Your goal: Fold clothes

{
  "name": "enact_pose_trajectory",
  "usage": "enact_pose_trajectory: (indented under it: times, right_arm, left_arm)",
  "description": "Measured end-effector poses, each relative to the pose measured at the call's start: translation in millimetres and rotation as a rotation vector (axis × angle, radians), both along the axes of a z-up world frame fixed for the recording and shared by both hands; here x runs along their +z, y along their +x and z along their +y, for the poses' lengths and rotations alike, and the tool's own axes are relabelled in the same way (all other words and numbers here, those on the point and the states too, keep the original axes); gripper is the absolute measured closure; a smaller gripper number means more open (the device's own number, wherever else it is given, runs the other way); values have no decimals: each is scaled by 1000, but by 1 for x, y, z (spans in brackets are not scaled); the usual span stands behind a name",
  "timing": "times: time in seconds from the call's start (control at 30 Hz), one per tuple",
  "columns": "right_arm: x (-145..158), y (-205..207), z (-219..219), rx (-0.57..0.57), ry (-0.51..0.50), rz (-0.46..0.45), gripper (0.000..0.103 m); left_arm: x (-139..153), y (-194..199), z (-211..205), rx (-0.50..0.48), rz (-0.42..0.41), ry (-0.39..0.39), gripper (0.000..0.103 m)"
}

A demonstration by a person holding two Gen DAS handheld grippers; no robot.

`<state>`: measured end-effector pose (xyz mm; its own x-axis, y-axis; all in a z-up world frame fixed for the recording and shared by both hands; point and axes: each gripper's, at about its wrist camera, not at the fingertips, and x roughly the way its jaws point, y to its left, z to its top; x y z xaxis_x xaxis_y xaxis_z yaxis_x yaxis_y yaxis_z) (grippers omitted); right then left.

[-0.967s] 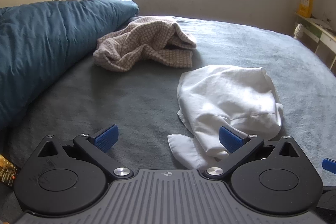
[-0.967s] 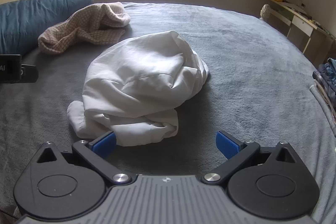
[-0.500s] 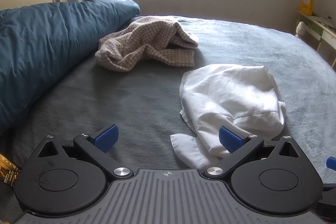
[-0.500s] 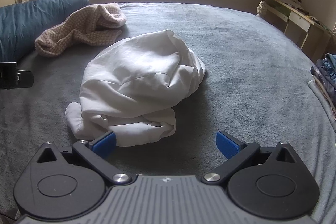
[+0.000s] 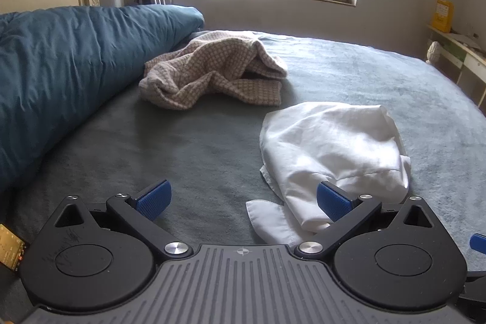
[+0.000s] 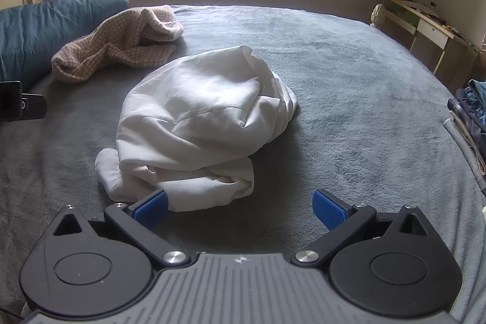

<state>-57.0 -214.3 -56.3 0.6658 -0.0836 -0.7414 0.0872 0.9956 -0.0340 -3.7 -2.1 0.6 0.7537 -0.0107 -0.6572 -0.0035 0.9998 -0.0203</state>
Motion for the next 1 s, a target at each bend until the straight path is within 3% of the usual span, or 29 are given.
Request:
enact_pose_trajectory:
  times: [0.23, 0.43, 1.0]
  right_arm:
    - [0, 0, -1, -5, 4, 2, 0]
    - [-1, 0, -1, -5, 7, 6, 0]
    - [-4, 0, 0, -5, 5, 15, 0]
  left_arm:
    - [-2, 3, 2, 13, 18, -18, 0]
    - [-6, 5, 3, 32, 32, 24, 0]
    - [-9, 8, 3, 44, 47, 49, 0]
